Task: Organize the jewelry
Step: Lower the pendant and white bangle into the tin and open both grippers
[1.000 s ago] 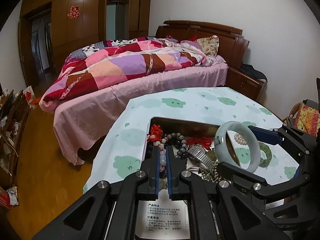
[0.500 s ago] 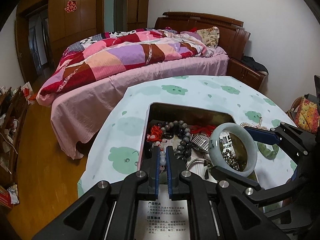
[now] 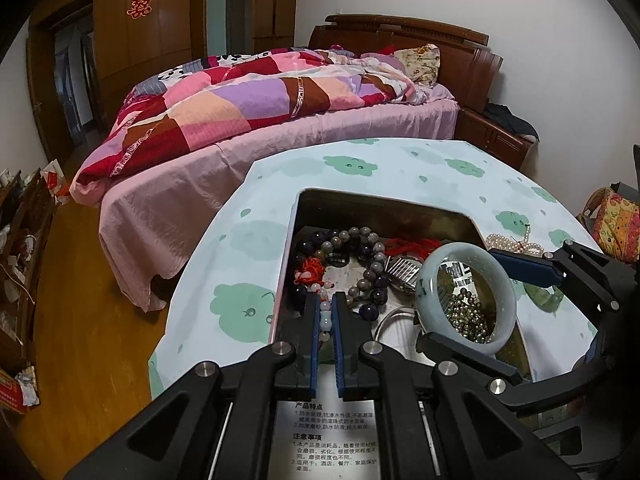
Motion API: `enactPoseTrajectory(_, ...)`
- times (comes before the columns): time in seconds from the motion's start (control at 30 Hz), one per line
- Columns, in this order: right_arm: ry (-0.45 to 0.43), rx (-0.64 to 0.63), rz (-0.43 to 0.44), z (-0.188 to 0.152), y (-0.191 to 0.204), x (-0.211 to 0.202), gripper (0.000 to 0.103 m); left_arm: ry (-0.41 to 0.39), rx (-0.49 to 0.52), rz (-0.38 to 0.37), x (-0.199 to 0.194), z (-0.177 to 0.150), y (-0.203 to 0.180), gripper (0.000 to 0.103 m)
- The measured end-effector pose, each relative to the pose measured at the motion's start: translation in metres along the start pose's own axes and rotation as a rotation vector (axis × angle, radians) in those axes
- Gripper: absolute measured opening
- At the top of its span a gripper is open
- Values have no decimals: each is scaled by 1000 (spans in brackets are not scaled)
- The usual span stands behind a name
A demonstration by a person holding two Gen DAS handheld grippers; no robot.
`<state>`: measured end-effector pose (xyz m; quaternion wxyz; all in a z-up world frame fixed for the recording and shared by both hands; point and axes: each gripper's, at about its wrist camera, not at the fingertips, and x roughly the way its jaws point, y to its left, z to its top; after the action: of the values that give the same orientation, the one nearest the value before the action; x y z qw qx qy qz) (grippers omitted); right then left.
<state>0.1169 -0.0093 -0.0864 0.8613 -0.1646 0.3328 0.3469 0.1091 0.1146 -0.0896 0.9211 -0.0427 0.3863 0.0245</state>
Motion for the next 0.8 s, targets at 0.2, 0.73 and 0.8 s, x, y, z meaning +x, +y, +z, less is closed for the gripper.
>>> enactPoseTrajectory(0.2,1,-6,-4,-1,1,1,78,0,1,-1,0,0,-1,5)
enactPoseTrajectory(0.73,-5,3,-11,-2,-2,1,78,-31,12,-11,-9,2,-9,42)
enactPoseTrajectory(0.8,-7,8,-13,-2,-4,-1,78,-35,5,-16,-10,2,-8,44)
